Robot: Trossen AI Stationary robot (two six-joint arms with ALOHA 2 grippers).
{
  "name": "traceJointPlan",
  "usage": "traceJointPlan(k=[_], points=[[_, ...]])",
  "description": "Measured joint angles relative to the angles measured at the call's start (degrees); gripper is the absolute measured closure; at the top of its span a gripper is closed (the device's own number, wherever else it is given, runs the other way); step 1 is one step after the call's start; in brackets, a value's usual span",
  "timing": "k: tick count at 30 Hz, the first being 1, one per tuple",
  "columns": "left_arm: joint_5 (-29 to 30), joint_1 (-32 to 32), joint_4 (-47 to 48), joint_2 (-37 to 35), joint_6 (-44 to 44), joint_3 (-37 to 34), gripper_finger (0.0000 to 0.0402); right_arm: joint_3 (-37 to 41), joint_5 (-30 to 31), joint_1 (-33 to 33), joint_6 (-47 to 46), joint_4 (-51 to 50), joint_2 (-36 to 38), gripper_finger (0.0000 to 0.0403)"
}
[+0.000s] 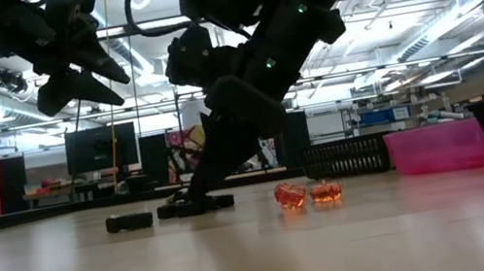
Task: Sort Halloween decoration
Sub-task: Put the black skeleton toy into the bottom black basket
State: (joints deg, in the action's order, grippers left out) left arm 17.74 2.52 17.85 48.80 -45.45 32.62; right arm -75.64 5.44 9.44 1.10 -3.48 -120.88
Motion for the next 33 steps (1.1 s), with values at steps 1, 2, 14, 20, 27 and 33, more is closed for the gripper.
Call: traceJointPlan(k=[1,2,14,20,27,33], points=[[0.0,0.0,-0.01,0.0,0.0,0.0,0.0239,-0.02,-0.12,0.02,0.0,0.04,0.02,0.0322],[0.0,0.0,-0.04,-0.02,0.0,0.0,0.0239,-0.02,-0.12,0.02,0.0,0.04,0.02,0.0332],[-0.02,0.02,0.0,-0.01,0.17,0.0,0.0239,-0.01,0.48,-0.25,1.22,-6.34,5.6,0.0354],[0.0,0.0,0.05,-0.02,0.9,0.0,0.0239,-0.02,-8.5,-1.14,2.71,-14.95,12.47,0.0353],[0.0,-0.04,0.26,0.0,1.74,0.0,0.0239,-0.04,-23.42,-2.68,-4.13,-32.32,20.29,0.0353],[0.0,-0.11,0.4,-0.02,2.8,0.0,0.0239,-0.04,-37.21,-2.85,-10.94,-50.93,22.78,0.0352]])
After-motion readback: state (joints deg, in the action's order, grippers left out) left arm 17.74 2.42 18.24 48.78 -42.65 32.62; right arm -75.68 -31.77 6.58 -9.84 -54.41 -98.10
